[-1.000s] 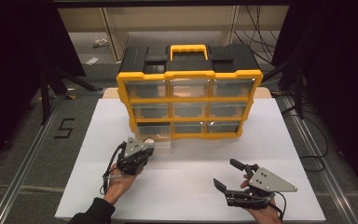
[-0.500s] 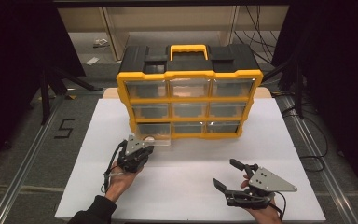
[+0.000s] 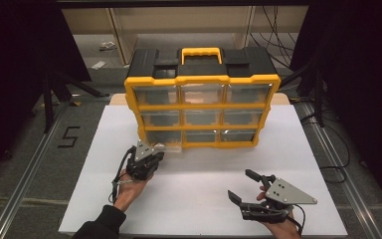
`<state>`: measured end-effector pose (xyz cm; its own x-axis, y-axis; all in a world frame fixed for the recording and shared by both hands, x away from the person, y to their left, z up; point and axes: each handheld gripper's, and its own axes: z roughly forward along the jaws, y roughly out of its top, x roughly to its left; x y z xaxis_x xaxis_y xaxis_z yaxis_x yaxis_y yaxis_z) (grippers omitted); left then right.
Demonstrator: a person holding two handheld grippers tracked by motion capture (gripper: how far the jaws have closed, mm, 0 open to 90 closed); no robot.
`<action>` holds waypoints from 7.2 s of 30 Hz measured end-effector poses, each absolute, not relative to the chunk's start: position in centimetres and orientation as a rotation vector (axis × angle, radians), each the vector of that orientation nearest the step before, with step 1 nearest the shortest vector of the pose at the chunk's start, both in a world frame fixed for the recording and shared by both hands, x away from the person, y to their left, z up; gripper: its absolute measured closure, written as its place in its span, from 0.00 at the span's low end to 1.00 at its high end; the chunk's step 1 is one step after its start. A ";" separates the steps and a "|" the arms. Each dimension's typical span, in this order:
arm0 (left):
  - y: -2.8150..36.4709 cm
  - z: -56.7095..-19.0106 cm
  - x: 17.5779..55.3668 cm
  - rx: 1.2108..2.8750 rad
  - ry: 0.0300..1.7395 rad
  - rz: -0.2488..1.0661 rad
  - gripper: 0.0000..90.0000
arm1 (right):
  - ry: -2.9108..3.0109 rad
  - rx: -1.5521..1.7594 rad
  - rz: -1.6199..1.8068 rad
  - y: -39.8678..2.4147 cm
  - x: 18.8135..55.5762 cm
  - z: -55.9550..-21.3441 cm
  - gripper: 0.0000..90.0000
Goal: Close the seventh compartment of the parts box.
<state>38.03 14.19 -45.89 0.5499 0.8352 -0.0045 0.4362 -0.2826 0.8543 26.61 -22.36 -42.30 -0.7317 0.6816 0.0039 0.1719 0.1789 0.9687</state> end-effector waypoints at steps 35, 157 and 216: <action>13.9 -46.2 39.7 1.897 1.058 0.606 1.00 | 2.030 0.800 1.576 -22.3 26.6 -42.3 0.21; 12.7 -45.2 41.4 1.913 0.997 0.481 0.36 | 2.028 0.806 1.569 -22.4 26.7 -42.3 0.22; 13.6 -42.2 35.5 1.688 0.778 0.416 0.18 | 2.022 0.809 1.591 -22.8 26.6 -42.2 0.22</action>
